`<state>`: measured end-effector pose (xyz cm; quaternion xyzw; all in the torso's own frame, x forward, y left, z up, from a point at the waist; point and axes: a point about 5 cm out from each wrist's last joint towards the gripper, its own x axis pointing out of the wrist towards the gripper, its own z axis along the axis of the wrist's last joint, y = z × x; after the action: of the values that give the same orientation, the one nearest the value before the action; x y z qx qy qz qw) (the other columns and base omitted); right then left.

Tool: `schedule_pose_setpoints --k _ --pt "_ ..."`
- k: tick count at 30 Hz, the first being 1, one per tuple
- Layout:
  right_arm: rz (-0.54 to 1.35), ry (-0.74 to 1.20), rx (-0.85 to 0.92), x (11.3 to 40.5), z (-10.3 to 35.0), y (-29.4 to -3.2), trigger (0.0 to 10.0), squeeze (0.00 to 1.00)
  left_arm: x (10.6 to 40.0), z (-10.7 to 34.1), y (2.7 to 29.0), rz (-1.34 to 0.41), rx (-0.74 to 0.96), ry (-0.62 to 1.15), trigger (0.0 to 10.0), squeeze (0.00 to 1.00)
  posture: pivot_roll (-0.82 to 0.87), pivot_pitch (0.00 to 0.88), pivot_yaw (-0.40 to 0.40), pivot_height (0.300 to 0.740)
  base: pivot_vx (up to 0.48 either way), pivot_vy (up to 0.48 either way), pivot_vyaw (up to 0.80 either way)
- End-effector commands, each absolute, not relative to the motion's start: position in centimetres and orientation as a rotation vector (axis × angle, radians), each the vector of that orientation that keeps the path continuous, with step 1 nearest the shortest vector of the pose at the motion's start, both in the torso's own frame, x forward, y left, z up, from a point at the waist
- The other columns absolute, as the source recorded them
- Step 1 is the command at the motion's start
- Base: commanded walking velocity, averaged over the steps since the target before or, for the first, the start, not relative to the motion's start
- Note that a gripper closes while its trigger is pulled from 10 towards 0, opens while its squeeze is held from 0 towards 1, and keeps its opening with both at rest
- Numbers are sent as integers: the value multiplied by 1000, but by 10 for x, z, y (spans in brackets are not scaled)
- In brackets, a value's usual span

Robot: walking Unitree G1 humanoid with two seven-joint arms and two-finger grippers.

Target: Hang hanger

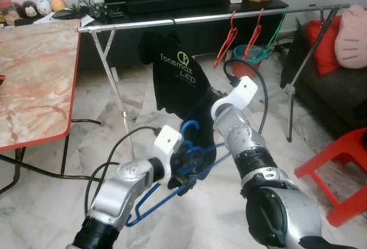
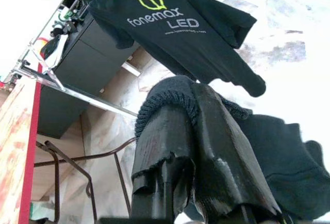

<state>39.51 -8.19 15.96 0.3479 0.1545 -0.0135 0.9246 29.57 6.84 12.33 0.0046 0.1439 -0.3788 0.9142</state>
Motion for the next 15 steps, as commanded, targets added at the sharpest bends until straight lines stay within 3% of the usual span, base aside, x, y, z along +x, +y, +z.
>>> schedule_pose_setpoints --k 1,10,15 --pt "-1 254 714 400 181 -78 10000 0 301 125 69 -717 18 319 10000 0 17 0 -19 740 0 0 0" --pt "51 235 750 400 196 -64 10000 0 314 114 60 -556 103 404 10000 0 18 0 -19 740 0 0 0" --pt "55 224 755 401 200 -64 10000 0 325 109 76 -378 184 419 10000 0 14 0 -18 740 0 0 0"
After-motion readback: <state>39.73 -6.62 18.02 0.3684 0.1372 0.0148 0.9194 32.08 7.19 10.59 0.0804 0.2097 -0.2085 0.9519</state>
